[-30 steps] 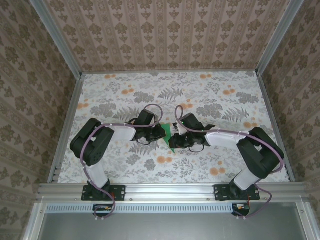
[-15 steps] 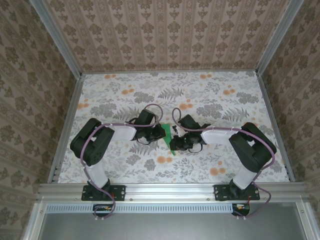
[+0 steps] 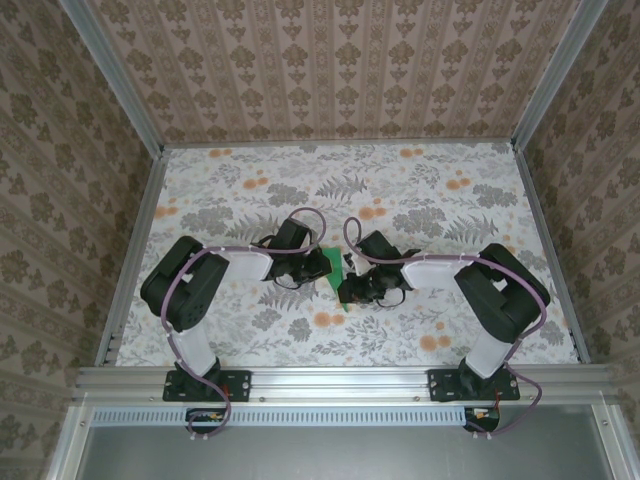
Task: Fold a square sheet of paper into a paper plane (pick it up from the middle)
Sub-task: Fold the wing for the fifth time at the center of the table.
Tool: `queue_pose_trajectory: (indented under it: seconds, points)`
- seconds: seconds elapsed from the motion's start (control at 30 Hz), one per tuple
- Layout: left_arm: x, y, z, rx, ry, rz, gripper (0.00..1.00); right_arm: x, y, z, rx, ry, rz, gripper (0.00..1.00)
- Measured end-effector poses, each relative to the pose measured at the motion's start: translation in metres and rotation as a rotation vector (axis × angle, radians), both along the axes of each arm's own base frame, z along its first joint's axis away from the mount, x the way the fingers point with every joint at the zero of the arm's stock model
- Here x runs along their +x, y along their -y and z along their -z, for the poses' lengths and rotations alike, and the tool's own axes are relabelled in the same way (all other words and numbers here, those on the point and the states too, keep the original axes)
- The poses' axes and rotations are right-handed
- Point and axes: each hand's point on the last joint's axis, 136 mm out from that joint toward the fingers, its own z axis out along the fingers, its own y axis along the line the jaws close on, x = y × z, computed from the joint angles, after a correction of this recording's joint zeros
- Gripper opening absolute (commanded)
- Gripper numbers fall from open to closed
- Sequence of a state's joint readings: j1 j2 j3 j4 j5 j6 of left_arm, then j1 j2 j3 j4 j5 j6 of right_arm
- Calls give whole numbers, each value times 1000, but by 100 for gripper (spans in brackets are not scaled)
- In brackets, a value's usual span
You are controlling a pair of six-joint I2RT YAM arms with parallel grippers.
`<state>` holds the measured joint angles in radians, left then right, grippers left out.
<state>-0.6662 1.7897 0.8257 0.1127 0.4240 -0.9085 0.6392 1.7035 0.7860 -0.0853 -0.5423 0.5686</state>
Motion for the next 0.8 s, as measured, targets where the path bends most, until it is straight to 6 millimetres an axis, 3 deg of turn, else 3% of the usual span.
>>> queue_pose_trajectory:
  seconds: [0.8]
  points:
    - [0,0,0,-2,-4,-6,14,-8,-3,3,22,-25,-40,19]
